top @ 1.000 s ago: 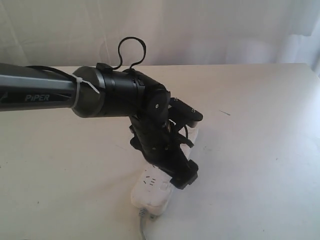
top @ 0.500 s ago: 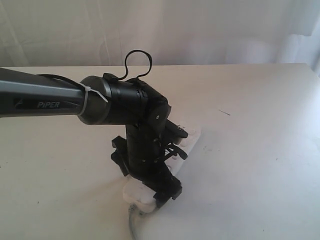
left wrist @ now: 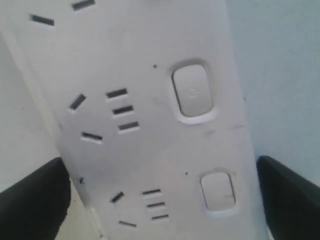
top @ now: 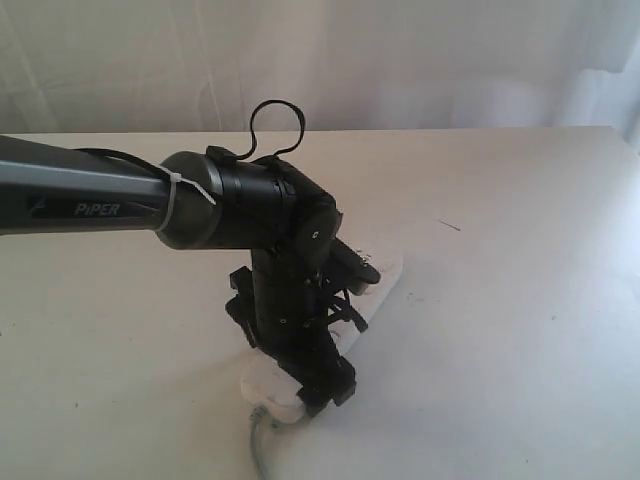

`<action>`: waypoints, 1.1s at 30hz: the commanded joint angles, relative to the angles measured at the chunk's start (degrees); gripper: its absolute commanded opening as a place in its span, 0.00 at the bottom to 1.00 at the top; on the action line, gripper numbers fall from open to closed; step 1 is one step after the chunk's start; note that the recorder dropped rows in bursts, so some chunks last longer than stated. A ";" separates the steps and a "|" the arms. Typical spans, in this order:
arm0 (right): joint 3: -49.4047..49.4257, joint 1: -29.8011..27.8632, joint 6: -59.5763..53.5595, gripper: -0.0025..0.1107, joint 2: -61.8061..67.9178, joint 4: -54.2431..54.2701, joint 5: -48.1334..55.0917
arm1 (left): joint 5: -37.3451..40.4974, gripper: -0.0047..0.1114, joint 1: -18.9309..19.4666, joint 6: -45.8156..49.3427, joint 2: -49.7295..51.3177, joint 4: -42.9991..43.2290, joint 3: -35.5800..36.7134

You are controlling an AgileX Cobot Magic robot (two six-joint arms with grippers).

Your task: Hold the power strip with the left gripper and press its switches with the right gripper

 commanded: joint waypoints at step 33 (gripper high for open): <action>0.11 0.02 -0.20 0.02 -0.35 0.11 -0.65 | -1.75 0.04 -0.25 49.68 -5.87 -1.50 0.25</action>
